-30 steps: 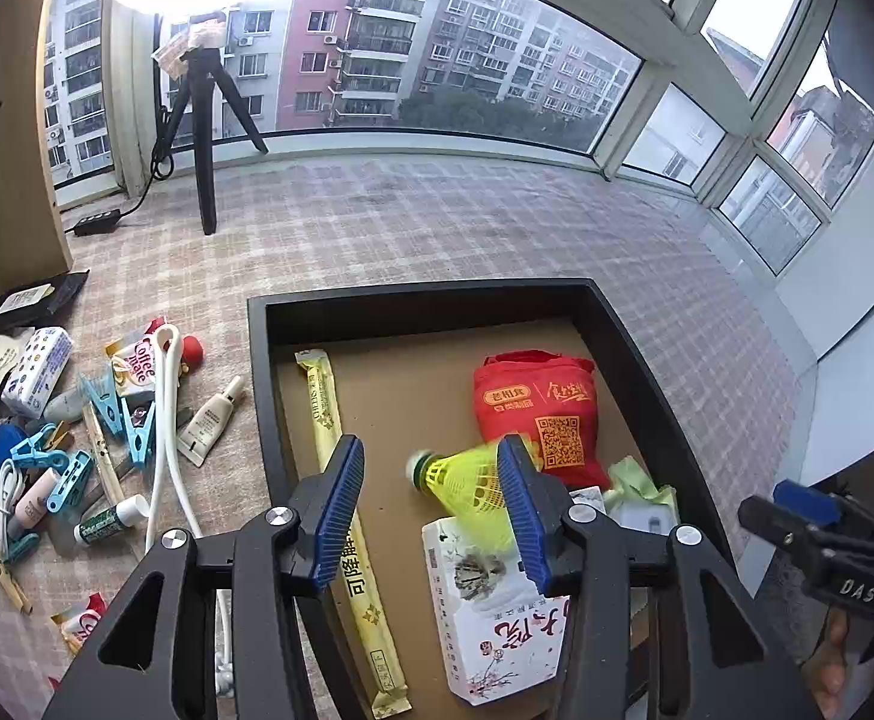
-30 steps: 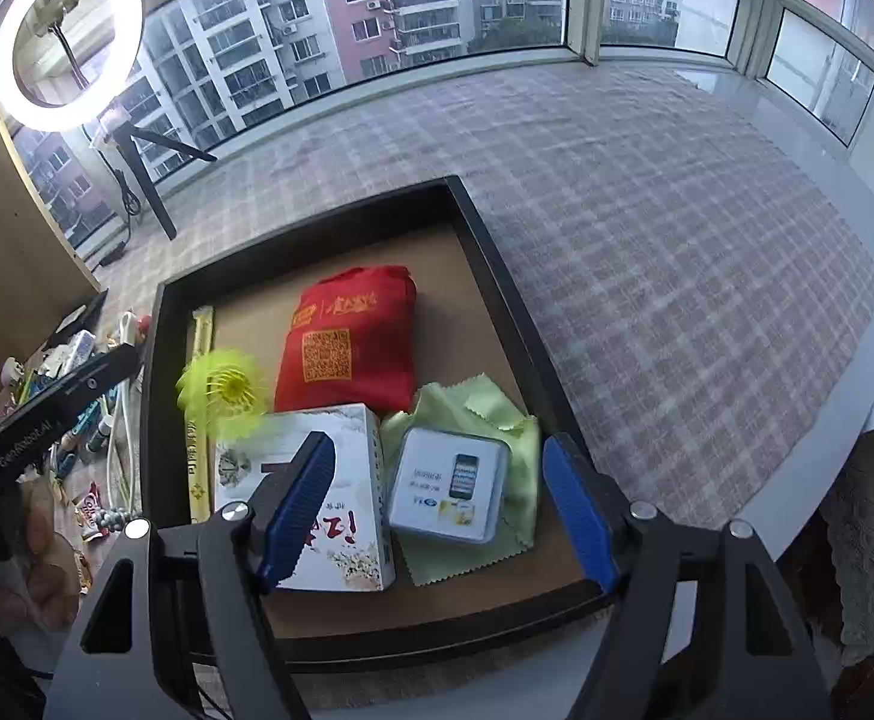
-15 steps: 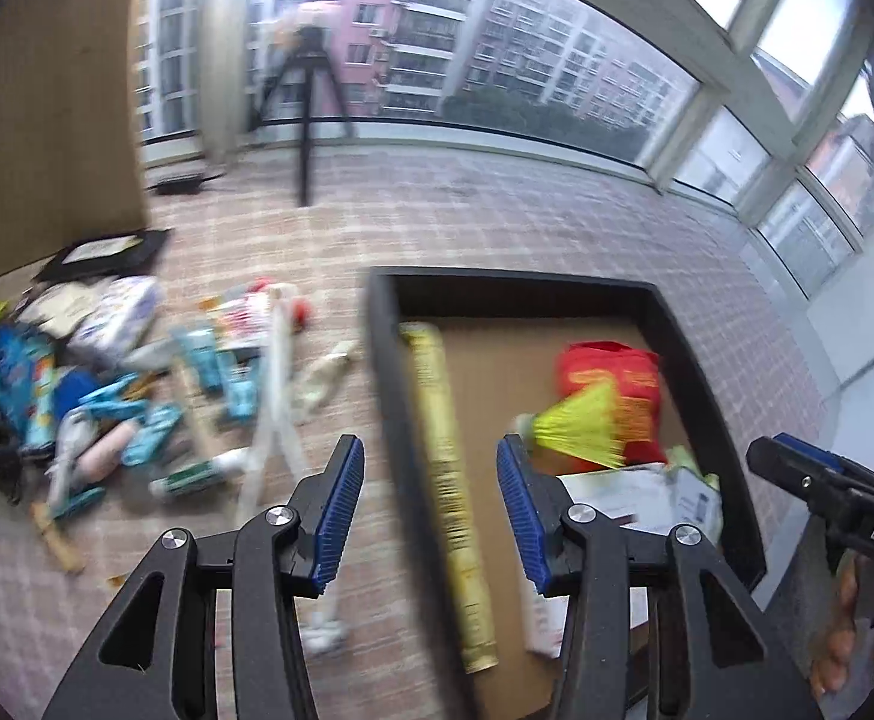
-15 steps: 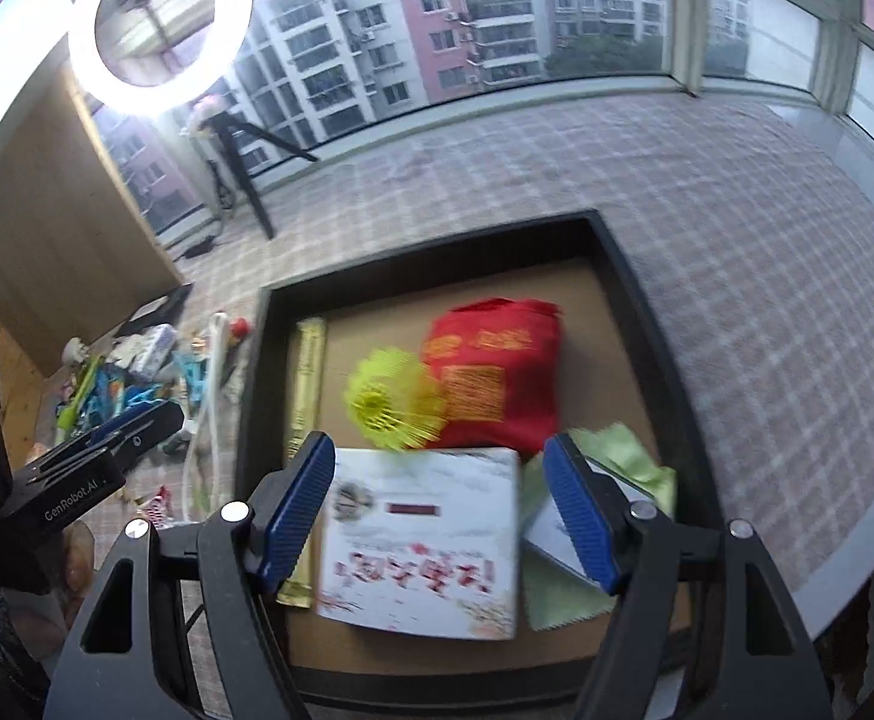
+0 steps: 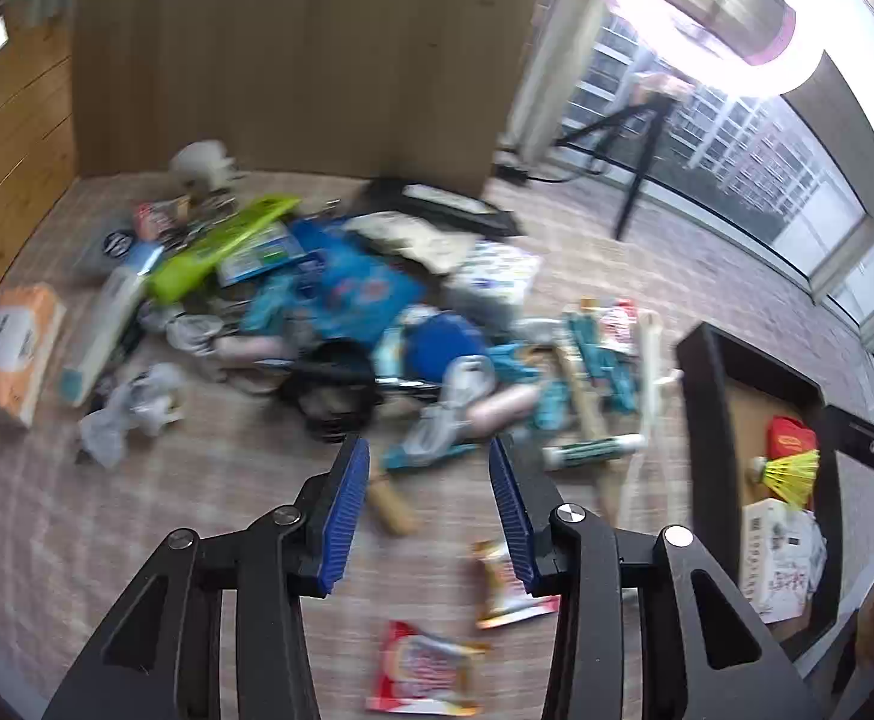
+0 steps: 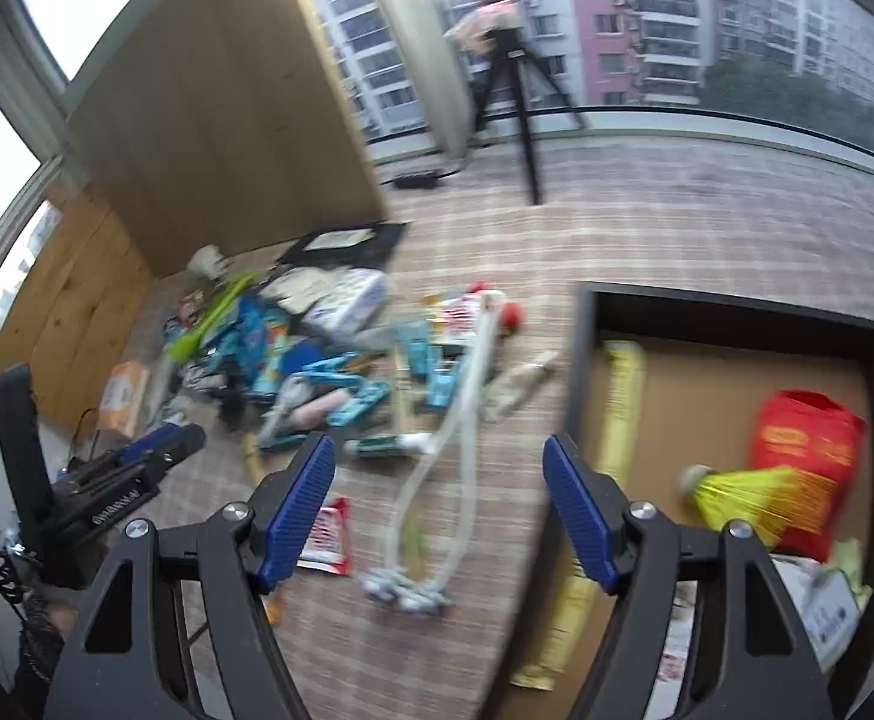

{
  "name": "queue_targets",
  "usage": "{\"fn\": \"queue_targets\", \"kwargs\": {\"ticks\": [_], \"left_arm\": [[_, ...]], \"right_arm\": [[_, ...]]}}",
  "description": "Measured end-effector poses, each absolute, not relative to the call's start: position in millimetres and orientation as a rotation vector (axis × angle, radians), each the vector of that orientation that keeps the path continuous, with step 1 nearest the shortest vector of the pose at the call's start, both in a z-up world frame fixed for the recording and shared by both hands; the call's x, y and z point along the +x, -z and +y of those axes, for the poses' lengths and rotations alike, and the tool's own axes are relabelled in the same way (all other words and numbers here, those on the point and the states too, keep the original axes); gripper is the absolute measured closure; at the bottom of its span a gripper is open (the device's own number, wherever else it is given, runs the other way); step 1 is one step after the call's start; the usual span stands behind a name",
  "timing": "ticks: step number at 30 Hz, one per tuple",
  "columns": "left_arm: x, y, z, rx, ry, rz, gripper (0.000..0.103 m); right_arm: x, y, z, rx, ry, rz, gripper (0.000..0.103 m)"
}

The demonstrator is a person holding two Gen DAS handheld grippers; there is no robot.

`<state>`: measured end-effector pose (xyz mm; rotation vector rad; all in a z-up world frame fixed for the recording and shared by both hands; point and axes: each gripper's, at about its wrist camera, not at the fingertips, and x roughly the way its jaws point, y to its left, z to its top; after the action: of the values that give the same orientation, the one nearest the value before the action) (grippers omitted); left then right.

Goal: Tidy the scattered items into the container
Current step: 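Move the left gripper to the black cable coil while the right gripper reaches a white cable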

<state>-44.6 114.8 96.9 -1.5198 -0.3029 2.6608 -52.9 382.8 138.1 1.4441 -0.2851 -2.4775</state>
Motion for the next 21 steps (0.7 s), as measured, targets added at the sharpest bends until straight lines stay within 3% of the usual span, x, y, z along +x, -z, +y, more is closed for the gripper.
{"fn": "queue_targets", "kwargs": {"ticks": [7, 10, 14, 21], "left_arm": [[-53, -82, 92, -1.525, -2.656, -0.247, 0.066], [-59, -75, 91, -1.523, -2.624, -0.217, 0.066], [-69, -65, 96, -1.514, -2.611, -0.16, 0.068], [-83, -53, 97, -1.534, -2.581, -0.174, 0.068]], "right_arm": [[-96, -121, 301, 1.526, 2.304, -0.262, 0.036], [-114, -107, 277, 1.593, 2.237, -0.277, 0.042], [-134, -75, 252, 1.706, 2.161, -0.283, 0.059], [-154, -39, 231, 1.816, 2.114, -0.304, 0.065]]}}
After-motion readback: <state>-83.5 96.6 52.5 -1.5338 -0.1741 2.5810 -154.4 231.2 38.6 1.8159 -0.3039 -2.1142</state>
